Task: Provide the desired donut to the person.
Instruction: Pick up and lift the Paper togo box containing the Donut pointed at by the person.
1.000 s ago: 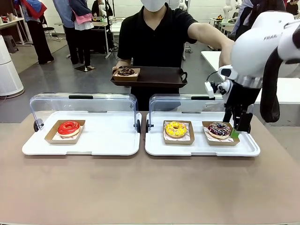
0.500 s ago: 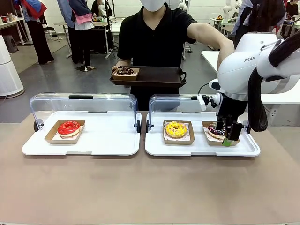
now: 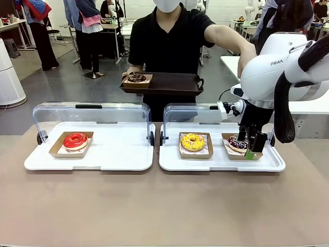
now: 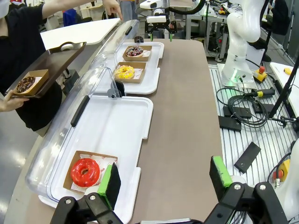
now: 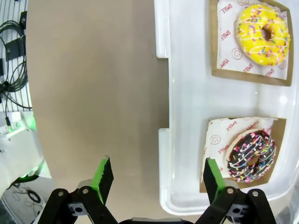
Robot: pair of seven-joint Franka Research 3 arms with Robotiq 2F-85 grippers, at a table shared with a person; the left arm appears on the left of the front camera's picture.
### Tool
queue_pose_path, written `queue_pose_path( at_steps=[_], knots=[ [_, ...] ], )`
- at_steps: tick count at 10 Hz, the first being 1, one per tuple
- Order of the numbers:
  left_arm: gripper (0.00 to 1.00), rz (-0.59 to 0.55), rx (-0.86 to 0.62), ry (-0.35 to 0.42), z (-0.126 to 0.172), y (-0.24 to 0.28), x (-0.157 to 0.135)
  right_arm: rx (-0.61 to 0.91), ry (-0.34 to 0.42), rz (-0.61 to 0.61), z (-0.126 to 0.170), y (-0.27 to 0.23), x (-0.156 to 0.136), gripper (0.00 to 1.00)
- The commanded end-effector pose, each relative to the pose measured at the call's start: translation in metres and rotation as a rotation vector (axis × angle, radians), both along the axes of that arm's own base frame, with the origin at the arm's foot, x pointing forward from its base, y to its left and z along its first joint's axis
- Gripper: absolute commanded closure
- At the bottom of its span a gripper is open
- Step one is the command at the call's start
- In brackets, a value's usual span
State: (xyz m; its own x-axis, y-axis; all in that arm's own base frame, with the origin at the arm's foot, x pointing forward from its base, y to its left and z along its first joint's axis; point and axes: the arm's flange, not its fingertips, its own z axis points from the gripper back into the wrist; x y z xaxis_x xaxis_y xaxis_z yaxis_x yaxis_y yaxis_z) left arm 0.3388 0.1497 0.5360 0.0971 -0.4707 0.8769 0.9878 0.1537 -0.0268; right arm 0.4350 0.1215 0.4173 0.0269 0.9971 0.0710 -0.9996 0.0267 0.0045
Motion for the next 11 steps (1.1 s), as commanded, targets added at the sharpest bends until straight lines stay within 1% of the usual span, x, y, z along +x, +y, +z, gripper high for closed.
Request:
queue_pose_path(
  at_steps=[1,3,5,8,11],
  knots=[
    [0.00,0.004,-0.006,0.007,0.002,0.000,0.000,0.010,-0.035,0.020,-0.010,0.001,0.003,0.00],
    [0.00,0.004,-0.006,0.007,0.002,0.000,0.000,-0.016,-0.043,0.016,-0.025,0.003,0.014,0.00],
    [0.00,0.004,-0.006,0.007,0.002,0.000,0.000,0.004,-0.061,0.063,-0.039,0.008,0.033,0.00],
    [0.00,0.004,-0.006,0.007,0.002,0.000,0.000,0.012,-0.035,0.055,-0.058,0.005,0.055,0.00],
    [0.00,0.004,-0.006,0.007,0.002,0.000,0.000,0.008,-0.031,0.020,-0.066,0.000,0.071,0.00]
  ],
)
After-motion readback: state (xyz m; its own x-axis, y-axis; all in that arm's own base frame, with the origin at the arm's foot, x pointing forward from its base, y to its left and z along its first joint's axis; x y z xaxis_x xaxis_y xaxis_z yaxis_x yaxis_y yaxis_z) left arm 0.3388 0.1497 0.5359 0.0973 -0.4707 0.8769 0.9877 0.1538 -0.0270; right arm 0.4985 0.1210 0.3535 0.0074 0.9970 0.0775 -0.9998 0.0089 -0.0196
